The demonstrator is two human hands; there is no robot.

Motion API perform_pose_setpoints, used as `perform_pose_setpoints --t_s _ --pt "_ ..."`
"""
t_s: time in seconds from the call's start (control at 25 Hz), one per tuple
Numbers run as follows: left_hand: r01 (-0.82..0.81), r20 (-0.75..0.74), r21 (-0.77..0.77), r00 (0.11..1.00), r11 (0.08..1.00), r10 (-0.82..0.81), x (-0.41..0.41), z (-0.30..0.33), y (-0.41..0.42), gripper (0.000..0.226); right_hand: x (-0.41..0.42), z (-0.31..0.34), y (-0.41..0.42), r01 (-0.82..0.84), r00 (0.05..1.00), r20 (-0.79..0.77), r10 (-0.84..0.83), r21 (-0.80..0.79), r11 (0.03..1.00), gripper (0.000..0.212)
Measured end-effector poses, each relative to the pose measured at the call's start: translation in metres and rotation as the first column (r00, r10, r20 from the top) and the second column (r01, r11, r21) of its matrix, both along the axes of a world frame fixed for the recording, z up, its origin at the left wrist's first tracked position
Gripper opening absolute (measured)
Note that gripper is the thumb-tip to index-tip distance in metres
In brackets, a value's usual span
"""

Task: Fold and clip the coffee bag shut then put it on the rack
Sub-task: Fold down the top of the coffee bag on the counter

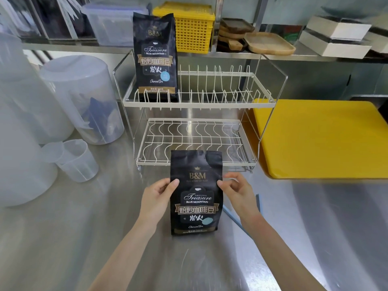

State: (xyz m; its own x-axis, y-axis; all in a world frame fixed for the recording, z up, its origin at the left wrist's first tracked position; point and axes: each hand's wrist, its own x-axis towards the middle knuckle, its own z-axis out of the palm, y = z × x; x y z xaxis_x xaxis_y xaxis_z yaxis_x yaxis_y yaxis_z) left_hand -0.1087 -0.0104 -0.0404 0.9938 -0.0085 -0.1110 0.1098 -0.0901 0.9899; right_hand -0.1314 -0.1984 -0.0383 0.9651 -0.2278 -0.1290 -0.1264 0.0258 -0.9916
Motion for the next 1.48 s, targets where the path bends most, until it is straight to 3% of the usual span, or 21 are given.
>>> perform_pose_setpoints --t_s 0.08,0.2,0.32,0.4,0.52,0.64,1.0,1.2,1.48 --pt "-0.035 0.042 0.032 0.999 0.999 0.034 0.003 0.003 -0.003 0.013 0.001 0.003 0.001 -0.013 1.000 0.018 0.012 0.038 0.999 0.018" --pt "-0.085 0.103 0.112 0.992 0.990 0.073 0.004 0.002 -0.005 0.022 0.002 0.003 0.005 -0.034 0.999 0.028 0.037 -0.080 0.996 0.024" --pt "-0.048 0.192 0.257 0.981 0.965 -0.002 0.002 0.003 -0.004 0.025 0.000 -0.001 0.003 -0.005 0.999 0.044 0.013 -0.180 0.984 0.023" --pt "0.041 0.192 0.294 0.976 0.955 -0.101 0.003 0.005 0.001 0.023 -0.003 -0.002 -0.003 -0.062 0.997 0.028 0.078 -0.368 0.928 0.016" --pt "0.154 0.186 0.395 0.952 0.906 -0.243 0.003 0.004 0.011 0.022 -0.004 -0.003 -0.004 -0.159 0.983 -0.018 0.185 -0.604 0.781 0.038" --pt "0.093 0.239 0.515 0.939 0.852 -0.247 0.003 0.001 0.012 0.020 -0.004 -0.002 -0.003 -0.116 0.984 0.016 0.178 -0.698 0.707 0.037" --pt "0.026 0.277 0.700 0.912 0.714 -0.304 0.004 0.001 0.016 0.013 -0.003 0.003 -0.005 -0.131 0.980 0.030 0.195 -0.636 0.760 0.019" --pt "0.208 0.203 0.765 0.820 0.609 -0.535 0.009 0.011 0.000 0.023 -0.002 0.008 -0.004 -0.180 0.972 -0.007 0.236 -0.669 0.721 0.021" --pt "0.201 0.218 0.748 0.826 0.633 -0.520 0.009 0.008 -0.009 0.023 -0.007 0.006 -0.015 -0.200 0.974 -0.033 0.225 -0.592 0.781 0.019"
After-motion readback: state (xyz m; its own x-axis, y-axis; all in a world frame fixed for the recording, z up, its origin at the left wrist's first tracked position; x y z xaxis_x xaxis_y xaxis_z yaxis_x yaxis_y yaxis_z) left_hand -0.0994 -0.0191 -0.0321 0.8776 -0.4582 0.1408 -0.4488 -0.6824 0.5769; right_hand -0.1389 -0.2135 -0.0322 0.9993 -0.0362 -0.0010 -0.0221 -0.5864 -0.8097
